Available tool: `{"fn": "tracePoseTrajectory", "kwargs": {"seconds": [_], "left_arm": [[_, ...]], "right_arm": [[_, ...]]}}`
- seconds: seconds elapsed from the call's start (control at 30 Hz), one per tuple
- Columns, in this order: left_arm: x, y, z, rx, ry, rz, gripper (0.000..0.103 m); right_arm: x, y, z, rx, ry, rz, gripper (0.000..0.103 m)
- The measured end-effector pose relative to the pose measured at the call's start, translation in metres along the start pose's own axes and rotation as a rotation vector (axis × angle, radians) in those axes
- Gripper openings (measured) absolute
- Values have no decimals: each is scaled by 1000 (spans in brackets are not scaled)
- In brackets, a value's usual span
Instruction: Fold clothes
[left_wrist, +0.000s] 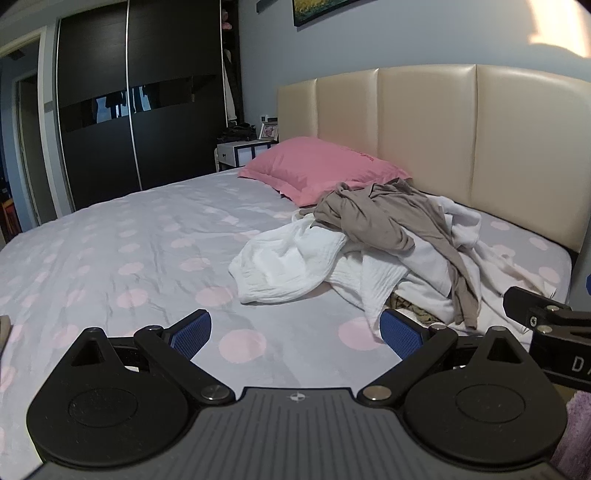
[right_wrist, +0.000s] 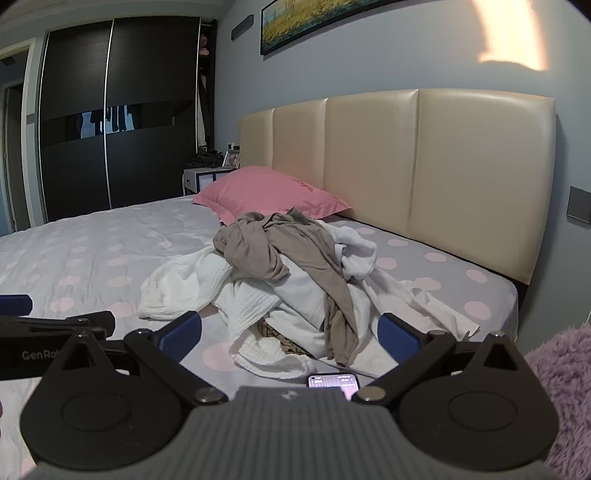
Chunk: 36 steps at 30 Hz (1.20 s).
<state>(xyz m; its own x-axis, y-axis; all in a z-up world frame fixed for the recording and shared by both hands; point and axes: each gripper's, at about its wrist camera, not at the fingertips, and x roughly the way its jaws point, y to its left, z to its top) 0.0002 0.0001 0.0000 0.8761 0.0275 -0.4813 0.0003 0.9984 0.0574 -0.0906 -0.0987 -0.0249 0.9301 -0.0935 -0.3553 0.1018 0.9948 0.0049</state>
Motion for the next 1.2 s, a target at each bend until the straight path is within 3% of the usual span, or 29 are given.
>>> {"fn": "tracePoseTrajectory", "kwargs": {"seconds": [0.17, 0.4, 1.2], "left_arm": [[4, 3, -1, -27, -6, -13, 100], [6, -3, -5, 18, 12, 7, 100], [17, -5, -8, 27, 54, 18, 100]], "right_arm": [[0, 4, -2, -23, 12, -1, 102], [10, -1, -1, -8, 56, -3, 102], [7, 2, -3, -4, 56, 8, 102]]}}
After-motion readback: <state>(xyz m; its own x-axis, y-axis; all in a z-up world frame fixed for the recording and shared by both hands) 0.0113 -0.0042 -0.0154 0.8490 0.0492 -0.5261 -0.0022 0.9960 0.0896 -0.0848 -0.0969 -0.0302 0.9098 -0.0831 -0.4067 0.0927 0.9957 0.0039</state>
